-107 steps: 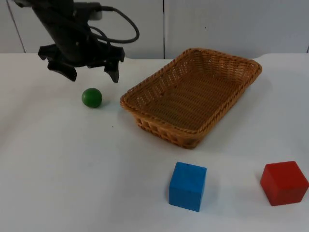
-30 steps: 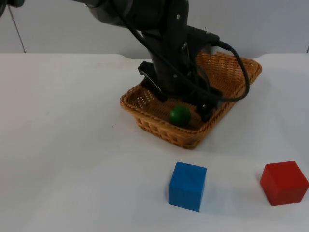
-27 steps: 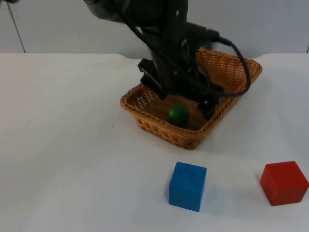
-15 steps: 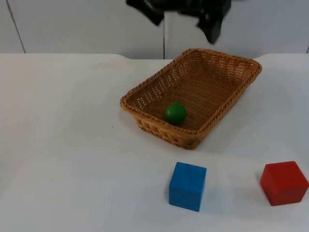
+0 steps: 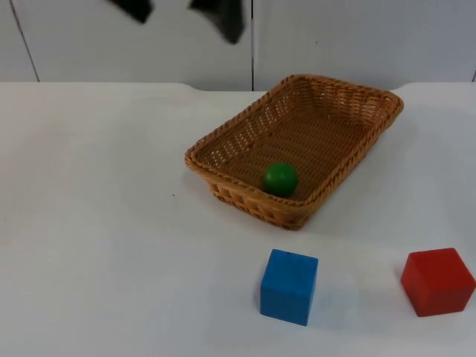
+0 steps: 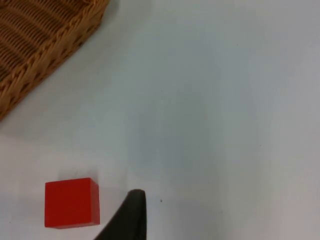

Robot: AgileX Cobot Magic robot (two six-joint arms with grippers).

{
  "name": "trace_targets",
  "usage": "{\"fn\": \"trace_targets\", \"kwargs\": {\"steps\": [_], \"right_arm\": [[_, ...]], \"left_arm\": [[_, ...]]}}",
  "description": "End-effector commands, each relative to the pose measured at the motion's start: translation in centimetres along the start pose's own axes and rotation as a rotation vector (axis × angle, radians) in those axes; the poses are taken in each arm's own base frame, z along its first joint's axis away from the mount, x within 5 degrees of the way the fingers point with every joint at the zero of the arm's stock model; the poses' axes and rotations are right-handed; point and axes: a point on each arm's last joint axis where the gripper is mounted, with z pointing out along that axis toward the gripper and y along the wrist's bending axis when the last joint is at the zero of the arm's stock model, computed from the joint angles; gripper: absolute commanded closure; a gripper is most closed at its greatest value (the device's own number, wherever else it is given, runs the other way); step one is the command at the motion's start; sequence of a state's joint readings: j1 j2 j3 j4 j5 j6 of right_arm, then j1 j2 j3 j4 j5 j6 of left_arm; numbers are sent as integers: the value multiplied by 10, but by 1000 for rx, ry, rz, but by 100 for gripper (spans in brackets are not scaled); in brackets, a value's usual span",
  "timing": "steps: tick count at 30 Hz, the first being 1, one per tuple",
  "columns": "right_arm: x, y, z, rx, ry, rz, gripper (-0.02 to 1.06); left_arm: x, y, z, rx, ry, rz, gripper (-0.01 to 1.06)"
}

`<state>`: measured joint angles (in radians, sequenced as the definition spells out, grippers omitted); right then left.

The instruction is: Place all geometric objects except the red cube into the basket.

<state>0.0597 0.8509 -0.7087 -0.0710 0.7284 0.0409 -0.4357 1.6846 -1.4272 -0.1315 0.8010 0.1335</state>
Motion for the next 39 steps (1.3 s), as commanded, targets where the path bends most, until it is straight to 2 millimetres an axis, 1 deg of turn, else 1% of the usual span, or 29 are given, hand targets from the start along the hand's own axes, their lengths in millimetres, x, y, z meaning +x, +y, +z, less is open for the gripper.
{"fn": "trace_targets", "kwargs": {"steps": [1,2,5,7,8,10,13,14,17,19,20,25,26,30,32,39], "right_arm": [[-1,-1,0,1,-2,8,-1],[-1,-1,0,1,-2,8,-1],[-1,-1,0,0,-1,10,-1],[-1,-1,0,0,-1,10,-1],[-1,-1,0,0,-1,10,-1],[-1,-1,0,0,-1,10,-1],[-1,-1,0,0,-1,10,-1],[-1,-1,0,0,-1,10,-1],[-1,-1,0,0,-1,10,-1],[-1,-1,0,0,-1,10,-1],[-1,-1,0,0,-1,10,-1],[-1,0,0,-10,-1,21,-1],[-1,0,0,-10,-1,21,-1],[-1,0,0,-12,-1,23,-1],[0,0,0,-12,3,23,-1],[1,2,0,-27,14,14,-1]], "left_arm": [[23,21,-15,-5,-27,-109,0],[23,21,-15,-5,-27,-109,0],[48,39,-30,-26,-34,-190,0],[62,48,-44,-52,-52,-224,0],[62,48,-44,-52,-52,-224,0],[77,55,-56,-78,-61,-259,0],[100,60,-72,-108,-75,-303,0],[100,60,-72,-108,-75,-303,0],[123,59,-89,-130,-103,-354,0],[137,56,-97,-143,-118,-369,0],[137,56,-97,-143,-118,-369,0],[169,43,-107,-155,-130,-356,0],[169,43,-107,-155,-130,-356,0],[186,37,-109,-167,-128,-341,0],[191,35,-111,-169,-135,-340,0],[193,32,-116,-175,-162,-332,0]]}}
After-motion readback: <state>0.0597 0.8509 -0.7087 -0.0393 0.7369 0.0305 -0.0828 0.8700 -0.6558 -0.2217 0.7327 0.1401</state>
